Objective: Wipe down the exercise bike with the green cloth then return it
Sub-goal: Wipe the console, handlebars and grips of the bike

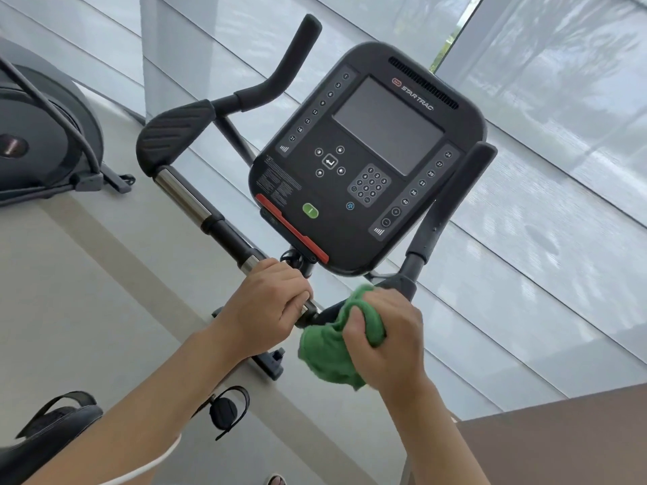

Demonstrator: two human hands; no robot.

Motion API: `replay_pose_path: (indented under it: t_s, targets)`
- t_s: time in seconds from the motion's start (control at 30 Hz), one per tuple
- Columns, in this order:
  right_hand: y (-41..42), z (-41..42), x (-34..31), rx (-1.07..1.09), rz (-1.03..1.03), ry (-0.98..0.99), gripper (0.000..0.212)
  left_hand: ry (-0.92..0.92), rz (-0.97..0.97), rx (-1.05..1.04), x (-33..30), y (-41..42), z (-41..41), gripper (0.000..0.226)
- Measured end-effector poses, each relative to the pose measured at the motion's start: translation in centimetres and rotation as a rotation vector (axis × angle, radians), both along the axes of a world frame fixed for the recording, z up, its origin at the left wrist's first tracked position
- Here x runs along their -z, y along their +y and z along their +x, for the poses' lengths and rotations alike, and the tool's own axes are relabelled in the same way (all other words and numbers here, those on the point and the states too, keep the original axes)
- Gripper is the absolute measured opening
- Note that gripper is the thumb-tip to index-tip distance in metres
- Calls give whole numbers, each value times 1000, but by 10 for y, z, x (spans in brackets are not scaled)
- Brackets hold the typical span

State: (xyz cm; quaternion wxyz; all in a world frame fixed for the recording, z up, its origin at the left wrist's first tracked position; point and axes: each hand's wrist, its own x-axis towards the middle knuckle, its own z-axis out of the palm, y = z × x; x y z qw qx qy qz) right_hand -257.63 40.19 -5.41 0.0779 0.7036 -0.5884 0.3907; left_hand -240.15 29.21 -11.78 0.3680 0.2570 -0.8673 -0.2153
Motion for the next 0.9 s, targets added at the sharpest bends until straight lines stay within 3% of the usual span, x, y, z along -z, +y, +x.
replay_pose_path:
  t_s: [0.1, 0.33, 0.4, 0.57, 0.73, 0.9]
  targets:
    - [35, -10, -6, 5, -74, -7, 30, -18, 10, 16, 0, -1, 0, 17]
    - [17, -57, -17, 421, -326, -227, 16, -80, 35, 2, -2, 0, -2, 16]
    - [2, -57, -3, 455, -280, -292, 10, -97, 20, -9, -4, 2, -2, 16]
    - [-7, -31, 35, 480, -1, -485, 33, -113, 24, -13, -13, 6, -4, 18]
    - [15, -12, 49, 481, -41, -590, 49, -74, 157, 29, -32, 4, -16, 36]
    - [43, 39, 89, 427, -119, -718, 60, -124, 50, 187, -54, 3, -50, 31]
